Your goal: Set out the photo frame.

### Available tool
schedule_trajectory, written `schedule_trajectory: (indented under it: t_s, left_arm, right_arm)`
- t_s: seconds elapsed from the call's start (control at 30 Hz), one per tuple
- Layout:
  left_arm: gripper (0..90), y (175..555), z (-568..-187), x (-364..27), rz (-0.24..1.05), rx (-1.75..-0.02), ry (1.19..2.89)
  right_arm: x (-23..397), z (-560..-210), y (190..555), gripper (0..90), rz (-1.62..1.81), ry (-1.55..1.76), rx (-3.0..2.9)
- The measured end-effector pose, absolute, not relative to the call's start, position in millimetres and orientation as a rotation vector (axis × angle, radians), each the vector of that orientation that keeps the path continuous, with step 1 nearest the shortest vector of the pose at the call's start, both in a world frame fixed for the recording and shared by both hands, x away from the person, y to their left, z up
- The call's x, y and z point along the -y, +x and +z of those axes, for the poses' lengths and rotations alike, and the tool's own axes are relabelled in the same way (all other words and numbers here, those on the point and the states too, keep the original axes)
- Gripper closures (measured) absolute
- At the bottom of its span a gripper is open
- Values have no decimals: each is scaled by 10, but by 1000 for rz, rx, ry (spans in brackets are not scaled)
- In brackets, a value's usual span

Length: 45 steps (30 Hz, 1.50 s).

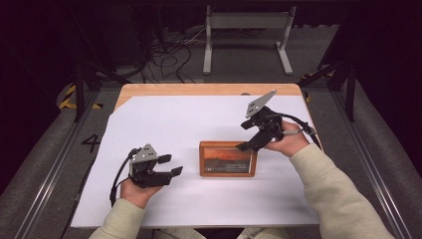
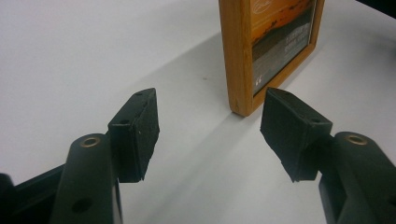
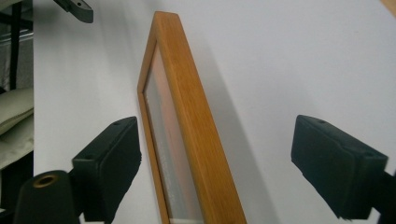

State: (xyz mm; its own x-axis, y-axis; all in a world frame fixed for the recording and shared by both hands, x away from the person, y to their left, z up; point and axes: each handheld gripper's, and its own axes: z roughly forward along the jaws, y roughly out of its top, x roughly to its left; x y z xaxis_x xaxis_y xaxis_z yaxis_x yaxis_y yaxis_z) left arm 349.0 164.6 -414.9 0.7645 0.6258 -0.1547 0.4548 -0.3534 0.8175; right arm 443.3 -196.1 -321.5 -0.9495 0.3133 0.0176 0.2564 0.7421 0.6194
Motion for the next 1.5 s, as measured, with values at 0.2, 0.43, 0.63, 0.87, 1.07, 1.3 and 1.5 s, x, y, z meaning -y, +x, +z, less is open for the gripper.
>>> schedule_trajectory:
  t_s: [0.2,0.43,0.63,0.87,1.07,1.3,1.5]
  left_arm:
    - [365,3504,-4136,-1645,237,-812,2006]
    - [357,3509,-4132,-1643,244,-807,2004]
    - [355,3487,-4145,-1732,253,-834,1980]
    - [355,3475,-4152,-1782,254,-842,1974]
    - [355,3484,-4157,-1792,261,-844,1968]
    - [354,3482,-4171,-1788,266,-842,1961]
    - [349,3476,-4191,-1785,268,-843,1952]
  right_arm:
    - [2214,-3134,4270,109,1062,541,-2734]
    - [2502,-3091,4068,21,1119,598,-2638]
    - [2711,-3127,3919,0,1161,679,-2513]
    - [2913,-3249,3778,0,1249,730,-2374]
    - [3180,-3464,3640,0,1372,788,-2134]
    - [3314,-3720,3548,0,1365,900,-2028]
    - [3337,-3951,3489,0,1395,1006,-1957]
